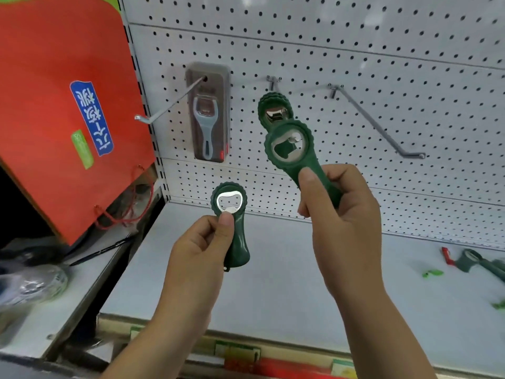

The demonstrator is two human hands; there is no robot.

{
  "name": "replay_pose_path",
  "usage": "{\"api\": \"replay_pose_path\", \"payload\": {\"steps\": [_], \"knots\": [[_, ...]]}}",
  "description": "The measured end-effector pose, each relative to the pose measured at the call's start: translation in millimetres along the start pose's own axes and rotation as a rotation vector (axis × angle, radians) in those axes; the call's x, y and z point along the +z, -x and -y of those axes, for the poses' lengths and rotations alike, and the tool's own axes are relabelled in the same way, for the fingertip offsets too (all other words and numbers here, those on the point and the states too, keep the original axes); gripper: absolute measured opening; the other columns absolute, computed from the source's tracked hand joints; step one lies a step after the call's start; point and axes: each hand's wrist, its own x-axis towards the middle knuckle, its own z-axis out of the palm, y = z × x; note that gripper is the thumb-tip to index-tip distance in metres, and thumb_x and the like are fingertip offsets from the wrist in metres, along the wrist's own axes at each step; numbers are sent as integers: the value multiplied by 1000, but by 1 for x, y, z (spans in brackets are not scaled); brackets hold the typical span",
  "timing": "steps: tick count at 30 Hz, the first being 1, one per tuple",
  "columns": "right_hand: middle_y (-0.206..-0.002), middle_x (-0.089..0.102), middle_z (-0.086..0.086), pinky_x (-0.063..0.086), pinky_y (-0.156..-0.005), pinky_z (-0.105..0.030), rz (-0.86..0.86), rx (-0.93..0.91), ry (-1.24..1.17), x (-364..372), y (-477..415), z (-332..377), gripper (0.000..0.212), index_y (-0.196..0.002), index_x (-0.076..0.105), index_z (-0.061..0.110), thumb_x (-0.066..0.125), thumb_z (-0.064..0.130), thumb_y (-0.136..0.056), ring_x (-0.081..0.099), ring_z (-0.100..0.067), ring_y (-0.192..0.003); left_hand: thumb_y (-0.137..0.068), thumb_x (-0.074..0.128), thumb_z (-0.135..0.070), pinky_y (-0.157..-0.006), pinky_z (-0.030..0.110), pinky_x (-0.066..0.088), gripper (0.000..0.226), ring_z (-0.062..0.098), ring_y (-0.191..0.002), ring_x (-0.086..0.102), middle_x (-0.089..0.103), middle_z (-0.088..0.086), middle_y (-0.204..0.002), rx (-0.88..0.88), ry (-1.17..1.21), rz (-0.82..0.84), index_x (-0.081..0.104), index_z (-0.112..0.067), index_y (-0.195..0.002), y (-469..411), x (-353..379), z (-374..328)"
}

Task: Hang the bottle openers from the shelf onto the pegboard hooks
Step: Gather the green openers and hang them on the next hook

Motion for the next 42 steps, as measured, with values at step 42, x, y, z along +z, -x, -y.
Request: {"api": "replay_pose_path", "payload": {"steps": [42], "knots": [[-76,74,10,54,-67,-20,92,117,103,14,53,-3,14,-89,70,33,65,44,-81,68,-9,-69,-71,66,-53,-97,39,47,27,9,-83,59,76,-9,-88,102,109,270,81,-34,-81,-1,2,-36]]}}
